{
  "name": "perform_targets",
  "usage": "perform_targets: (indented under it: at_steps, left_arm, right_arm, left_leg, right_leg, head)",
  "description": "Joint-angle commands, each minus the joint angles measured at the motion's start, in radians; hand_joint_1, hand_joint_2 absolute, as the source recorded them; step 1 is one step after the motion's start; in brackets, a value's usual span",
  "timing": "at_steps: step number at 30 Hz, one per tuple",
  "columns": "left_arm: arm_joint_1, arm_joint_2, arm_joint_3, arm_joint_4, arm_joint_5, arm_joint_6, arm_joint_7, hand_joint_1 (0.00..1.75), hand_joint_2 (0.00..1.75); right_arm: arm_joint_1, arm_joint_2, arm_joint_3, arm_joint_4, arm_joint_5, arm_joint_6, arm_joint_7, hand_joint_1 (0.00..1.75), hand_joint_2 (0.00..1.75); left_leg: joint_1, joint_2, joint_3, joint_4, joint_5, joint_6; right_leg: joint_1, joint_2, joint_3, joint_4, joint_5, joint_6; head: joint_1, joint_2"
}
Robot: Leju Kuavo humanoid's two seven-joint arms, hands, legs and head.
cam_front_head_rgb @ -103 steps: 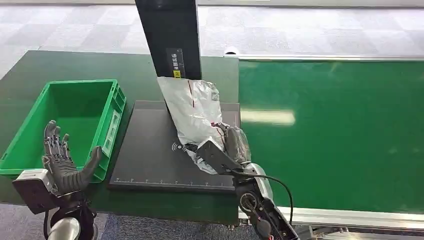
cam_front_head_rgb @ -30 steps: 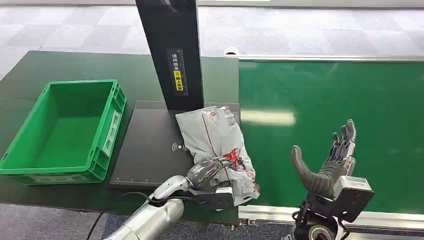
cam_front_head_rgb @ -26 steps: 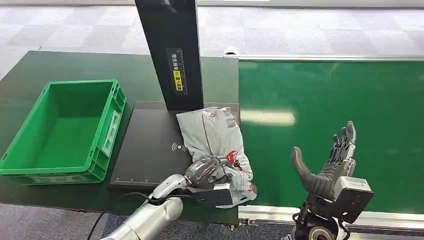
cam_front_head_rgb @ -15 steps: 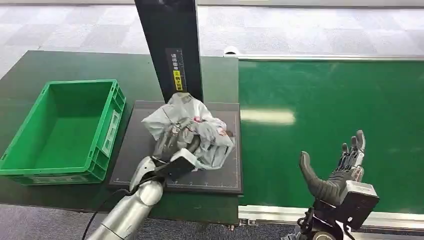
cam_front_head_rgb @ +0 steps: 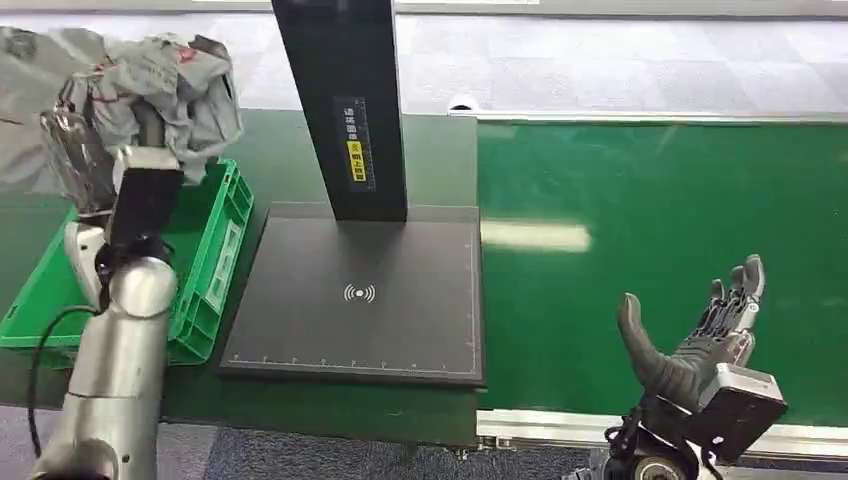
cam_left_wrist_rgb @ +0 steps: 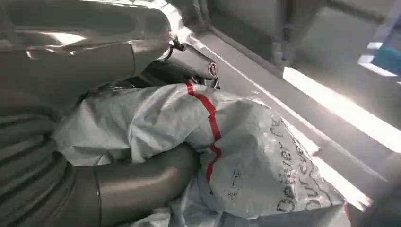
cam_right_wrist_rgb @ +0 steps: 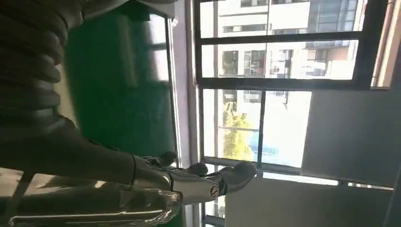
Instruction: Moved the parcel from conveyor to table for the left to box.
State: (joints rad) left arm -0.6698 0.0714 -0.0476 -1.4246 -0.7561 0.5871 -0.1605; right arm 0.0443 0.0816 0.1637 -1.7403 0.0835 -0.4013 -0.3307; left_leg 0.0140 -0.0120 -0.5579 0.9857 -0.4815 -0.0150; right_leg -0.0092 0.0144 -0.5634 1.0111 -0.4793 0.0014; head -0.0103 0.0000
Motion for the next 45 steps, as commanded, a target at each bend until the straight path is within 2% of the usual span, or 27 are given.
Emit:
perform_targets:
  at_steps: [1,7,8,10,12,15,18,33,34,35,36,43,45]
  left_arm:
    - [-0.256,0.085,0.094,0.564,-0.041,0.042,-0.008,1.75,1.75]
    - [-0.243,0.078,0.090,0.535,-0.045,0.043,-0.001,1.75,1.75]
    - [-0.259,0.101,0.069,0.586,-0.137,0.024,0.106,1.75,1.75]
    - [-0.350,0.129,0.058,0.805,-0.186,-0.006,0.170,1.75,1.75]
    - [-0.439,0.132,0.047,0.988,-0.214,-0.014,0.198,1.75,1.75]
    - [-0.481,0.110,0.027,1.078,-0.250,-0.033,0.243,1.75,1.75]
    - [-0.476,0.102,0.005,1.099,-0.283,-0.056,0.281,1.75,1.75]
    - [-0.473,0.106,0.006,1.097,-0.283,-0.056,0.280,1.75,1.75]
    - [-0.474,0.123,-0.041,1.125,-0.351,-0.160,0.359,0.61,1.75]
    - [-0.467,0.129,-0.065,1.127,-0.382,-0.192,0.376,0.38,1.75]
    - [-0.464,0.129,-0.061,1.131,-0.379,-0.211,0.385,0.02,1.75]
    - [-0.458,0.108,-0.037,1.113,-0.370,-0.221,0.392,0.00,1.75]
    - [-0.469,0.112,-0.060,1.128,-0.400,-0.263,0.422,0.00,1.75]
  right_arm:
    - [-0.076,-0.028,0.066,0.055,-0.008,0.000,0.010,0.00,1.75]
    - [-0.070,-0.032,0.064,0.048,-0.010,-0.003,0.006,0.00,1.75]
    - [-0.073,-0.037,0.074,0.050,-0.019,0.007,0.008,0.00,1.75]
    - [-0.084,-0.037,0.095,0.064,-0.021,0.006,0.008,0.00,1.75]
    - [-0.100,-0.037,0.111,0.075,-0.023,0.000,0.006,0.00,1.75]
    - [-0.101,-0.039,0.117,0.068,-0.021,-0.010,0.008,0.00,1.75]
    - [-0.100,-0.041,0.118,0.063,-0.022,-0.015,0.013,0.00,1.75]
    - [-0.102,-0.040,0.118,0.067,-0.022,-0.015,0.013,0.00,1.75]
    - [-0.111,-0.042,0.122,0.082,-0.023,-0.018,0.021,0.00,1.75]
    - [-0.113,-0.043,0.123,0.086,-0.024,-0.020,0.022,0.00,1.75]
    - [-0.113,-0.044,0.124,0.087,-0.024,-0.021,0.022,0.00,1.75]
    - [-0.089,-0.054,0.111,0.049,-0.023,-0.044,0.029,0.00,1.75]
    - [-0.086,-0.048,0.104,0.045,-0.021,-0.055,0.029,0.00,1.75]
  left_leg:
    - [0.000,0.001,0.000,-0.001,0.003,0.000]
    - [0.000,0.001,-0.002,0.000,0.002,0.000]
    - [0.000,0.000,-0.002,0.000,0.001,0.000]
    - [0.000,0.001,-0.003,0.000,0.001,0.000]
    - [0.000,0.001,-0.004,0.000,0.002,0.000]
    - [0.001,-0.001,-0.005,0.001,0.002,0.000]
    - [0.001,-0.001,-0.005,0.001,0.003,0.000]
    - [0.001,0.000,-0.006,0.000,0.003,0.000]
    - [0.001,0.001,-0.006,0.001,0.002,0.000]
    - [0.001,0.001,-0.006,0.000,0.003,0.000]
    - [0.001,0.001,-0.005,0.000,0.002,0.000]
    - [0.000,0.001,-0.006,0.000,0.002,0.000]
    - [0.001,0.000,-0.006,0.000,0.002,0.000]
  right_leg:
    - [0.000,-0.001,0.001,0.000,0.002,0.000]
    - [0.001,-0.001,0.000,0.000,0.001,0.000]
    - [0.000,-0.001,-0.001,0.000,0.001,0.000]
    - [0.001,0.000,-0.002,0.000,0.002,0.000]
    - [0.001,-0.001,-0.003,0.001,0.002,-0.001]
    - [0.001,-0.002,-0.004,0.001,0.002,-0.001]
    - [0.001,-0.003,-0.004,0.000,0.002,0.000]
    - [0.001,-0.002,-0.005,0.000,0.002,0.000]
    - [0.001,0.000,-0.005,0.000,0.002,0.000]
    - [0.001,-0.001,-0.005,0.000,0.002,0.000]
    - [0.001,0.000,-0.005,0.000,0.002,0.000]
    - [0.001,-0.001,-0.005,0.000,0.002,0.000]
    - [0.001,-0.002,-0.004,-0.001,0.002,0.000]
  head:
    - [0.001,0.000]
    - [0.001,0.000]
    - [0.002,0.000]
    - [0.001,0.000]
    - [0.001,0.000]
    - [0.001,0.000]
    - [0.001,0.000]
    - [0.001,0.000]
    - [0.001,0.000]
    - [0.001,0.000]
    - [0.001,0.000]
    - [0.002,0.000]
    - [0.001,0.000]
